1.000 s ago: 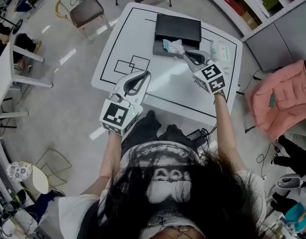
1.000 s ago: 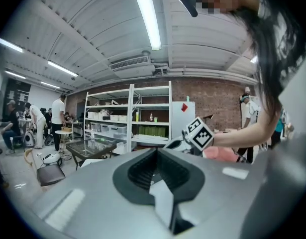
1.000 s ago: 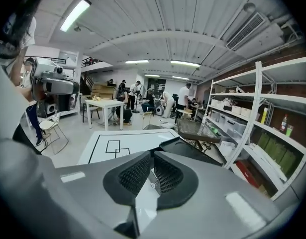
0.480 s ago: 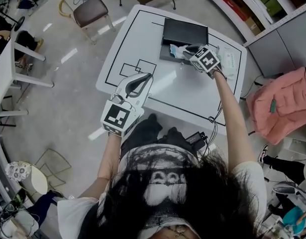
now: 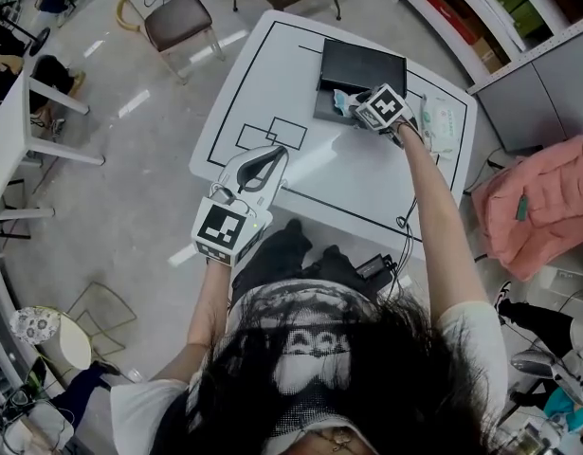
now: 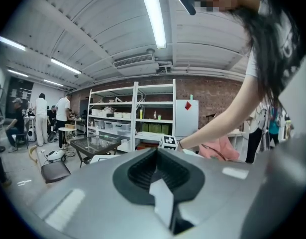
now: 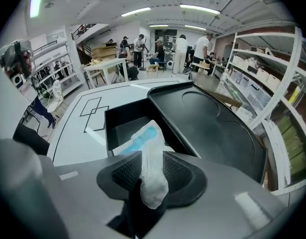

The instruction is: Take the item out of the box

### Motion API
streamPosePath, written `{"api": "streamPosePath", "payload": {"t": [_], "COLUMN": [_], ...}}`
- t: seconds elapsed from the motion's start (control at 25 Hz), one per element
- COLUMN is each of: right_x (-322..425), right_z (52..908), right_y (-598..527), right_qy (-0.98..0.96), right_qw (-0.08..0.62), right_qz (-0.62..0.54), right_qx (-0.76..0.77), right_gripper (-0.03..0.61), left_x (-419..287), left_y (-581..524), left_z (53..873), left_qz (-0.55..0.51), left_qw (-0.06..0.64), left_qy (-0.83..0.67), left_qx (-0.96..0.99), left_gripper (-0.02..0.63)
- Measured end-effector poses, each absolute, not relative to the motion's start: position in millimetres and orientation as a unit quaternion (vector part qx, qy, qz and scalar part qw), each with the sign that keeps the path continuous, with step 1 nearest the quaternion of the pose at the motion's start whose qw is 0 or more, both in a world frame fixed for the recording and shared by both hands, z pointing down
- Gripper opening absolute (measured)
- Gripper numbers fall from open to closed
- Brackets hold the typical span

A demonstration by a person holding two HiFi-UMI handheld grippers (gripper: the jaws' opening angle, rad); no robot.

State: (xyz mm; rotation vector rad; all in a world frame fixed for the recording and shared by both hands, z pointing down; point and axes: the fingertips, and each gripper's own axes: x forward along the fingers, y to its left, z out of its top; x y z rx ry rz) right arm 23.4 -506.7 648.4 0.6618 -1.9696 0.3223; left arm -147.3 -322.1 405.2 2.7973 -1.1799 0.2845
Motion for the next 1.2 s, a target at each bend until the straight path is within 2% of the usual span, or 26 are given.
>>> {"api": "streamPosePath", "payload": {"t": [0.2,0.4,0.76,1.2], "right_x": [23.4,17.5,19.1,18.0], "right_z": [658.8,655.8,620.6,540.0], "right_y": [-509.7,-505.9,-496.2,-459.9], "right_qy": [-0.803,-0.807,-0.823,-0.848], "right_qw": [0.497,0.487,0.473,0.401], "right_qz": [0.156,0.157,0.104,0.038], "right_qx": [0.291,0.295,0.297,0.344], "right_gripper": [0.099,0.019,0.012,0.011], "left_x": [-159.8,-172.6,-175.0,-162.8], "left_y": [-323.8,-325.1,-327.3,-333.4], "left_z": [410.6,415.1,419.0,422.0], "left_qz": [0.095,0.097,0.093,0.088], "left_qw": [0.053,0.060,0.063,0.066], "left_qy": [-0.393,-0.399,-0.389,-0.358], "left_qx": [0.913,0.910,0.914,0.927], "left_gripper": [0.000,0.000,0.000,0.000]}}
